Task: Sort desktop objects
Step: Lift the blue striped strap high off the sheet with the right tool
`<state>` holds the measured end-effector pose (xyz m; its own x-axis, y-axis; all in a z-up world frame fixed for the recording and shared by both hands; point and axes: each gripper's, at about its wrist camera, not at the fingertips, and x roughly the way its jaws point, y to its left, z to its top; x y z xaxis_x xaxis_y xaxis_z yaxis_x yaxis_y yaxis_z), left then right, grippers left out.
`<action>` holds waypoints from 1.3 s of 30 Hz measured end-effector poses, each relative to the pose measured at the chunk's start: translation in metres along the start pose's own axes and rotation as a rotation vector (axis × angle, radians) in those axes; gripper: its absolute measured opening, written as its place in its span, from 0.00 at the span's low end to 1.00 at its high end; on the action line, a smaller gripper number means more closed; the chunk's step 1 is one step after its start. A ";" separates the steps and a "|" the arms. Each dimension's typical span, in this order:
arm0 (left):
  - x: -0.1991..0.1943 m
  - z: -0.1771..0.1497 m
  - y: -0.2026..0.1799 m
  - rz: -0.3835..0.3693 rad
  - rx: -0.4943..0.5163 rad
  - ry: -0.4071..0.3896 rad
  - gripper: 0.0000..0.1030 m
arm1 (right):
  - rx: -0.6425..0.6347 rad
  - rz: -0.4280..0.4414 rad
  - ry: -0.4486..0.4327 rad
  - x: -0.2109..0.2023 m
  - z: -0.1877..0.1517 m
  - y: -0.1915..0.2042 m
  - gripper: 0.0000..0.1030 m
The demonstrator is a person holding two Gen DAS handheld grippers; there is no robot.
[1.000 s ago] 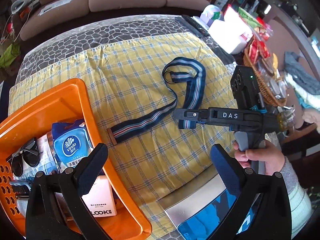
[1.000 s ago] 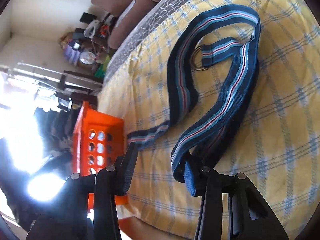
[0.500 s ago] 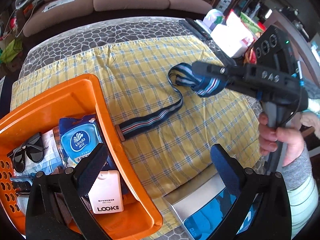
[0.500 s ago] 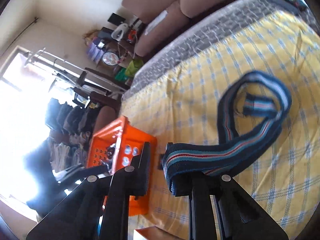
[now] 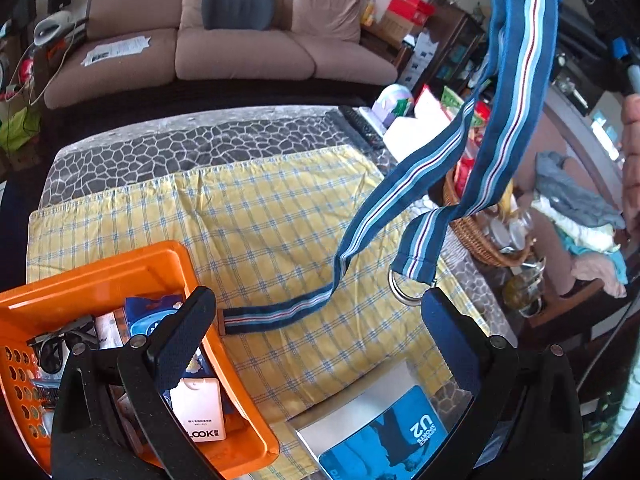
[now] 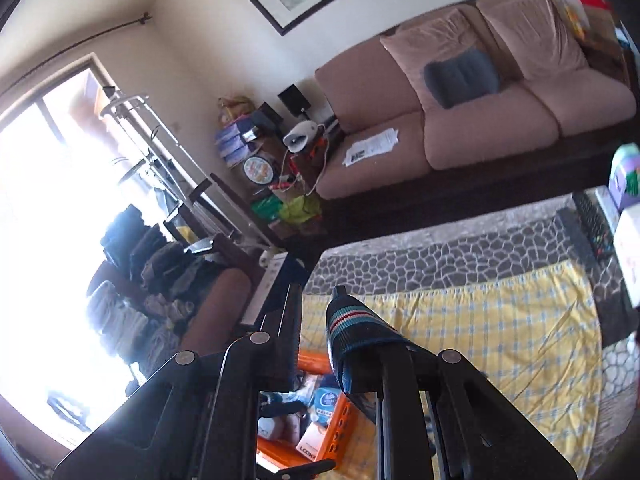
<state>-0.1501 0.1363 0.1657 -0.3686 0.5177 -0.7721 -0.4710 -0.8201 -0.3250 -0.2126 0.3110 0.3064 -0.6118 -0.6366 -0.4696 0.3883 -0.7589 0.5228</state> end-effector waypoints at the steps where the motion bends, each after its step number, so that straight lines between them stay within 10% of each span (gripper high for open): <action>1: -0.006 0.004 -0.004 -0.010 0.008 -0.016 1.00 | -0.032 -0.015 -0.013 -0.009 0.010 0.015 0.16; 16: -0.122 0.079 -0.084 -0.046 0.178 -0.269 1.00 | -0.209 -0.177 -0.089 -0.080 0.068 0.138 0.16; 22: -0.103 0.088 -0.104 0.002 0.196 -0.282 1.00 | -0.163 -0.181 -0.062 -0.076 0.056 0.131 0.16; 28: -0.069 0.064 -0.112 -0.106 0.208 -0.230 1.00 | -0.129 -0.188 -0.027 -0.072 0.042 0.114 0.16; 30: -0.057 0.057 -0.115 -0.110 0.222 -0.196 0.92 | -0.120 -0.188 -0.012 -0.068 0.037 0.108 0.16; 32: -0.045 0.049 -0.119 -0.110 0.238 -0.153 0.61 | -0.114 -0.183 0.000 -0.064 0.033 0.105 0.16; 39: -0.015 0.008 -0.114 -0.009 0.270 -0.102 0.57 | -0.111 -0.177 0.017 -0.059 0.026 0.105 0.16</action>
<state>-0.0971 0.2243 0.2188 -0.4362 0.5576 -0.7062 -0.6658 -0.7280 -0.1636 -0.1533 0.2725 0.4073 -0.6656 -0.4935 -0.5599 0.3498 -0.8689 0.3501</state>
